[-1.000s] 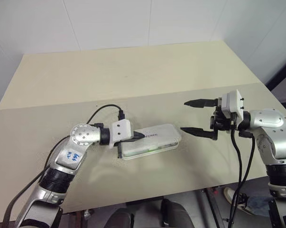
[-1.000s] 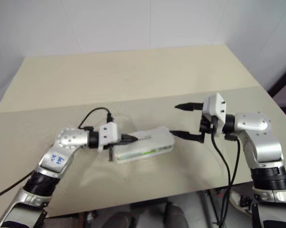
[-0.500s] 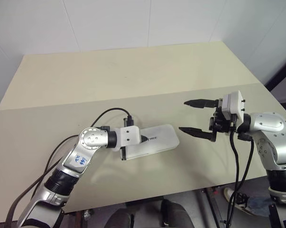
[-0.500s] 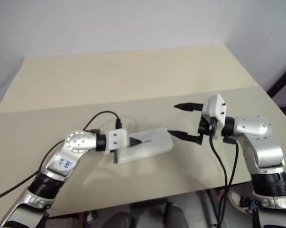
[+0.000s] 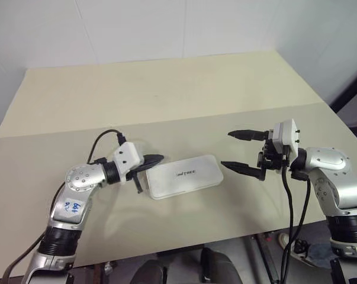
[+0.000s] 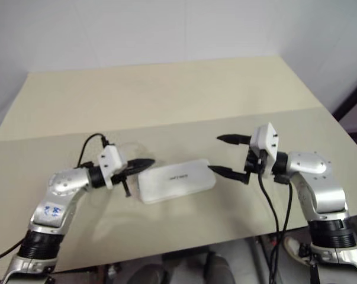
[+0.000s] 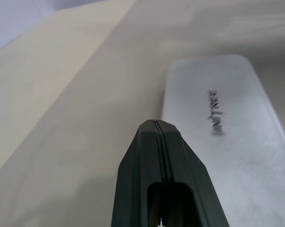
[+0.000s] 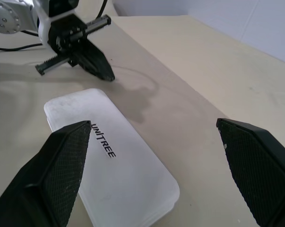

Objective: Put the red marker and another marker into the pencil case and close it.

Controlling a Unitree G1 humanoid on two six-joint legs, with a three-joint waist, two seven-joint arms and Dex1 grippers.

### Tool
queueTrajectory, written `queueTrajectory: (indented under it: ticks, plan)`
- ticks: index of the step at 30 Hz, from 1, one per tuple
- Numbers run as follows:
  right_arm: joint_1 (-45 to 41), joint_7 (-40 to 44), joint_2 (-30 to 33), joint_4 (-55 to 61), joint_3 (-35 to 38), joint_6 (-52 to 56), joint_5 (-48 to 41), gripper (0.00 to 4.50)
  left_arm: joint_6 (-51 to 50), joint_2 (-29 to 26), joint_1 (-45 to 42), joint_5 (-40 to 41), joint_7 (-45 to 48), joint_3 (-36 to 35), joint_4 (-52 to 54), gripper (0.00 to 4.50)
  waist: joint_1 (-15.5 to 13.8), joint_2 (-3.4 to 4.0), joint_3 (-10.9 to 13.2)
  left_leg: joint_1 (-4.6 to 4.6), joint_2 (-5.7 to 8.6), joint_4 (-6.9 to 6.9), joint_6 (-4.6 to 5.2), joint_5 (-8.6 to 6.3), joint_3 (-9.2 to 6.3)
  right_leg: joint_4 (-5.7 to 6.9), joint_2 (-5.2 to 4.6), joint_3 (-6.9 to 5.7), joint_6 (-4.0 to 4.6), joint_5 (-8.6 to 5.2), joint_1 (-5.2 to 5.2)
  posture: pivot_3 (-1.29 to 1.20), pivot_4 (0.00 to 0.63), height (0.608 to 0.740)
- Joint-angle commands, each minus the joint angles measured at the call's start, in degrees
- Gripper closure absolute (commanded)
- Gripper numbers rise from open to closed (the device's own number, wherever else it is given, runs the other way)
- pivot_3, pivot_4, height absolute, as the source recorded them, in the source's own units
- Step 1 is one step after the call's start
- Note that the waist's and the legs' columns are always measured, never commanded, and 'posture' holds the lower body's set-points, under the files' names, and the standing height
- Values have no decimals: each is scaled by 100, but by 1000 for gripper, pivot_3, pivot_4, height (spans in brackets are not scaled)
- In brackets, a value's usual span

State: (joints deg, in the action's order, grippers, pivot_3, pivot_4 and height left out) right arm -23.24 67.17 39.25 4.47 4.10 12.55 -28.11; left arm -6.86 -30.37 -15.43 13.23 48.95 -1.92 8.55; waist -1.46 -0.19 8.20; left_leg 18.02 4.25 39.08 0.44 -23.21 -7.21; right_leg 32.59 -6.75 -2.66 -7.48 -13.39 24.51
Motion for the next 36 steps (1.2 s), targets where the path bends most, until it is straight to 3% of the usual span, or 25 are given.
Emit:
queueTrajectory:
  ticks: [1, 6, 14, 30, 36]
  plan:
    - [83, 129, 11, -388, 82, -400, 148, 0, -15, -264, 280, 691, 416, -520, 144, 4483, 5, 0, 0, 0, 1, -1, 0, 0, 0, 0, 0, 0, 0, 0, 0, 0, 150, 740]
    - [121, 314, 53, -910, 153, -917, 306, 0, 20, -467, 477, 1033, 816, -627, 179, 2902, 6, 10, 6, 3, 4, -4, 1, -1, 2, -6, -4, -1, 1, 0, 0, 0, 150, 740]
    - [589, 110, 241, -554, 641, -799, 144, 0, 2, -521, 707, 1084, 788, -673, 326, 101, 3, 10, 6, 2, -4, -3, 1, -1, 0, -3, 3, -2, 2, 1, 0, 0, 150, 740]
    - [359, 126, 224, -1002, 540, -1148, 408, 0, 216, -405, 500, 963, 343, -567, 508, 18, 16, 10, 6, -1, -3, -4, 0, -1, 5, -7, 4, 0, 9, 8, 1, 0, 150, 740]
    - [164, 36, 77, -995, 401, -1236, 501, 0, 263, -604, 523, 802, 311, -727, 254, 18, 18, 11, 6, -1, -3, -8, 0, -1, 6, -10, 6, -1, 9, 8, 2, 0, 150, 740]
